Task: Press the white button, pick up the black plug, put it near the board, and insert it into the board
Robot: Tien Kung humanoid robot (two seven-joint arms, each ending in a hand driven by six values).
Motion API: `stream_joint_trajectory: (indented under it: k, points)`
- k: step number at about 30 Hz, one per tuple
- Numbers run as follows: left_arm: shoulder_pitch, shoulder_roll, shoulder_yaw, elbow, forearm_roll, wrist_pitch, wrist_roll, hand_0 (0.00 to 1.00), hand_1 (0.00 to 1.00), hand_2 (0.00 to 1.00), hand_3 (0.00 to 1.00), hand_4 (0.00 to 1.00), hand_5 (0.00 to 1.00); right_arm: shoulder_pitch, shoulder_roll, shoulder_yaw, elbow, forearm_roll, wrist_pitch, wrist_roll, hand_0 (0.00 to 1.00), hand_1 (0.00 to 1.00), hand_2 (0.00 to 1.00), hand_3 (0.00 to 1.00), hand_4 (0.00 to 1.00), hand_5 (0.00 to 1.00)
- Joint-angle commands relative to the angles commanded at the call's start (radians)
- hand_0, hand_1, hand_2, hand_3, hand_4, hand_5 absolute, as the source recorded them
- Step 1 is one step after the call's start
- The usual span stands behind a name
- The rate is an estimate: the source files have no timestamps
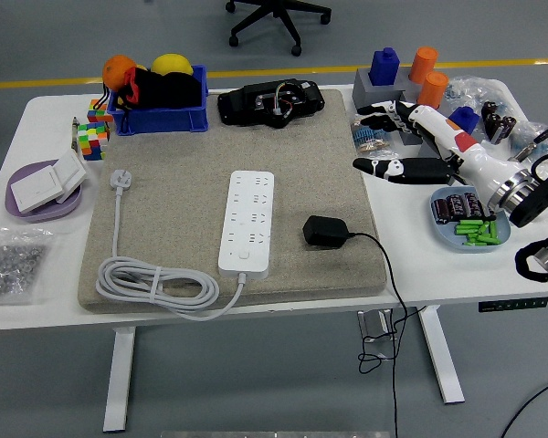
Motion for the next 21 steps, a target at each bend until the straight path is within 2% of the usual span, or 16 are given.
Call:
stream_joint_trajectory:
  k: [6, 8, 13, 14, 19, 20, 21]
  points:
    - [0.0, -0.003, 0.008, 0.0, -0.004, -0.001, -0.001, 0.81, 0.782, 0.736, 0.787, 0.593, 0.531, 0.017, 0.036, -0.043, -0.003, -0.024, -0.006, -0.004, 0.847, 0.779, 0.793, 0.853, 0.946, 0.483]
    - [-0.001, -0.003, 0.009, 0.0, -0.005, -0.001, 0.0, 0.81, 0.782, 0.736, 0.787, 0.593, 0.531, 0.018, 0.042, -0.057, -0.003, -0.023, -0.004, -0.006, 0.836, 0.768, 0.783, 0.846, 0.928, 0.448]
    - [-0.004, -0.002, 0.007, 0.0, -0.001, -0.002, 0.0, 0.81, 0.782, 0.736, 0.787, 0.593, 0.531, 0.019, 0.048, -0.1, -0.012, -0.006, 0.004, -0.019, 0.836, 0.768, 0.783, 0.846, 0.928, 0.448]
    - [-0.003, -0.002, 0.008, 0.0, -0.002, -0.002, 0.0, 0.81, 0.783, 0.736, 0.787, 0.593, 0.53, 0.019, 0.048, -0.108, -0.014, -0.005, 0.005, -0.021, 0.782, 0.63, 0.654, 0.788, 0.906, 0.412]
    - [-0.003, 0.001, 0.005, 0.0, 0.003, -0.002, 0.002, 0.81, 0.783, 0.736, 0.787, 0.593, 0.53, 0.023, 0.054, -0.171, -0.029, -0.012, 0.001, -0.036, 0.782, 0.63, 0.654, 0.788, 0.906, 0.412]
    - [-0.003, 0.001, 0.01, 0.0, -0.001, -0.002, 0.0, 0.81, 0.782, 0.735, 0.787, 0.593, 0.531, 0.025, 0.055, -0.184, -0.033, -0.019, 0.0, -0.042, 0.626, 0.465, 0.472, 0.75, 0.858, 0.353]
    - [-0.003, 0.002, 0.012, 0.0, -0.004, -0.002, -0.001, 0.81, 0.782, 0.735, 0.787, 0.593, 0.531, 0.026, 0.056, -0.193, -0.036, -0.025, -0.002, -0.047, 0.626, 0.465, 0.472, 0.75, 0.858, 0.353]
